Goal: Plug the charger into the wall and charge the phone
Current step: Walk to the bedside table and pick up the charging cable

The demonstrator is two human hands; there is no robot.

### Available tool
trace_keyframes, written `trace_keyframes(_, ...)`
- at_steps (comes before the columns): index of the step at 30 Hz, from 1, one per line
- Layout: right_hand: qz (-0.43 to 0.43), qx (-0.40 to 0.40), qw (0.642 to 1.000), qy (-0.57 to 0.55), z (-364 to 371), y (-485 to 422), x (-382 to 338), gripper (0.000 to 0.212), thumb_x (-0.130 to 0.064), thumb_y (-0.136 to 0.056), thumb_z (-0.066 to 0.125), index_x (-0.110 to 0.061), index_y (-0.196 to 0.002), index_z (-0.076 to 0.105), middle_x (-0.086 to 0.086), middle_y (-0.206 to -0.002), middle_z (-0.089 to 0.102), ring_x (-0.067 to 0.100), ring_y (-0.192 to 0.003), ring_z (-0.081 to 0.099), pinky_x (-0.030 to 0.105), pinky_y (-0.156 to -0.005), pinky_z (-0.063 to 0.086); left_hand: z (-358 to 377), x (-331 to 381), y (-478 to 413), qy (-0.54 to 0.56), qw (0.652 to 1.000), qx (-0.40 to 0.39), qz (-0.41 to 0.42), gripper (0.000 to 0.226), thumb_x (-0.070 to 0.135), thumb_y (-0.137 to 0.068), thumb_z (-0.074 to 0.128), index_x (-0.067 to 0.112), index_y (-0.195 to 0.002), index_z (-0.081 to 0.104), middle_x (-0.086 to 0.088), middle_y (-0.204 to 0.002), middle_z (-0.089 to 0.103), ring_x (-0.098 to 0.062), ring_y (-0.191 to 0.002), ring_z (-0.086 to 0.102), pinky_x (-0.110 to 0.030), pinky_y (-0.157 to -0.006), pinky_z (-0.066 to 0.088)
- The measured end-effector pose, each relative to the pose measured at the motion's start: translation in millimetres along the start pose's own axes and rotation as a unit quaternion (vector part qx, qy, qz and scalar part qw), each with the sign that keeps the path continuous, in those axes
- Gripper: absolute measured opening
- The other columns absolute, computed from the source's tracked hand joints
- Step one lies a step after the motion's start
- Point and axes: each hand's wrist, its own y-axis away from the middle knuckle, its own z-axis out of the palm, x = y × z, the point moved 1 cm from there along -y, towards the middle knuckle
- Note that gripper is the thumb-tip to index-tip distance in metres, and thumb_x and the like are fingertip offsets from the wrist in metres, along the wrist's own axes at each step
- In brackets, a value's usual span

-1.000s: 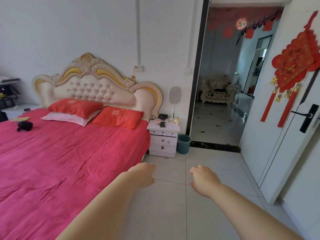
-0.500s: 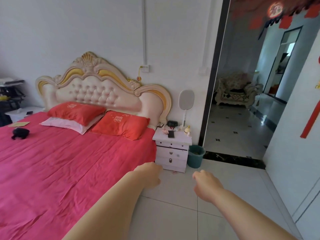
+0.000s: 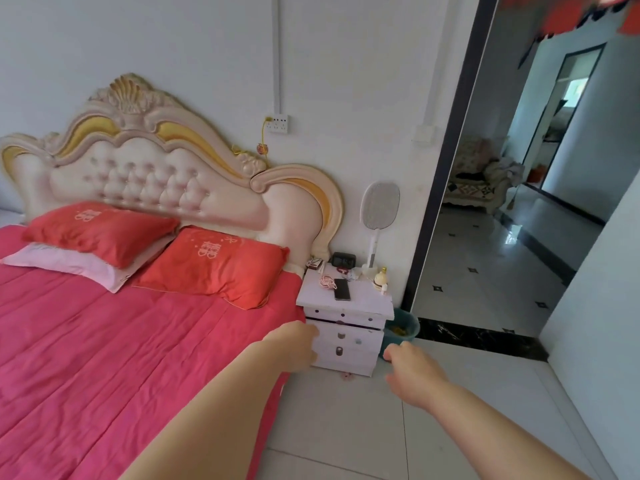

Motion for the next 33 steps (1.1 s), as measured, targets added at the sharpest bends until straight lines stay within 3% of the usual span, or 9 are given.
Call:
trace_keyframes(11, 0.011, -0.038, 0.999, -0.037, 9.3, -237.5, 22.5, 0.031, -0.009, -0.086, 0.046, -0.013, -0.117, 0.053, 0.009, -0.117, 0.054, 0.025, -0.102, 0.054, 0.036, -0.085, 0.050, -29.5, -55.0, -220.6, 0.007, 0.999, -0.032, -0.001, 0.051, 0.022, -0.089, 0.048, 0.013, -0.138, 0.034, -0.014, -0.137, 0.044, -0.030, -0.123, 0.044, -0.037, -0.099, 0.039)
trace_keyframes(15, 0.005, -0.065, 0.997, -0.041, 6.3, -321.7, 33.9, 0.029, -0.009, -0.087, 0.045, -0.015, -0.114, 0.052, 0.007, -0.111, 0.054, 0.022, -0.098, 0.054, 0.029, -0.077, 0.046, -49.9, -65.7, -300.6, -0.002, 0.999, -0.053, -0.013, 0.050, 0.022, -0.089, 0.048, 0.013, -0.136, 0.036, -0.013, -0.135, 0.046, -0.031, -0.121, 0.046, -0.040, -0.098, 0.042)
trace_keyframes(19, 0.001, -0.078, 0.997, -0.023, 2.2, -398.3, 44.2, 0.032, -0.011, -0.089, 0.045, -0.015, -0.120, 0.050, 0.007, -0.117, 0.053, 0.022, -0.102, 0.053, 0.031, -0.086, 0.048, -63.2, -75.2, -370.8, -0.008, 0.998, -0.059, -0.007, 0.049, 0.022, -0.090, 0.047, 0.016, -0.137, 0.034, -0.012, -0.135, 0.045, -0.031, -0.121, 0.046, -0.040, -0.098, 0.042)
trace_keyframes(28, 0.015, -0.132, 0.991, -0.021, 36.2, -567.2, 43.4, 0.032, -0.022, -0.091, 0.048, -0.014, -0.121, 0.049, 0.009, -0.121, 0.053, 0.025, -0.107, 0.052, 0.036, -0.091, 0.047, -59.5, -142.0, -539.9, 0.015, 0.994, -0.112, -0.004, 0.051, 0.023, -0.090, 0.048, 0.016, -0.138, 0.032, -0.012, -0.137, 0.043, -0.031, -0.124, 0.044, -0.041, -0.101, 0.041)
trace_keyframes(33, 0.045, -0.176, 0.983, -0.035, 63.8, -658.1, 43.6, 0.030, -0.018, -0.090, 0.045, -0.011, -0.119, 0.049, 0.011, -0.120, 0.053, 0.028, -0.108, 0.051, 0.037, -0.089, 0.047, -48.9, -181.6, -640.0, 0.051, 0.988, -0.148, 0.002, 0.052, 0.024, -0.090, 0.048, 0.016, -0.139, 0.031, -0.011, -0.142, 0.040, -0.029, -0.128, 0.040, -0.039, -0.104, 0.037)
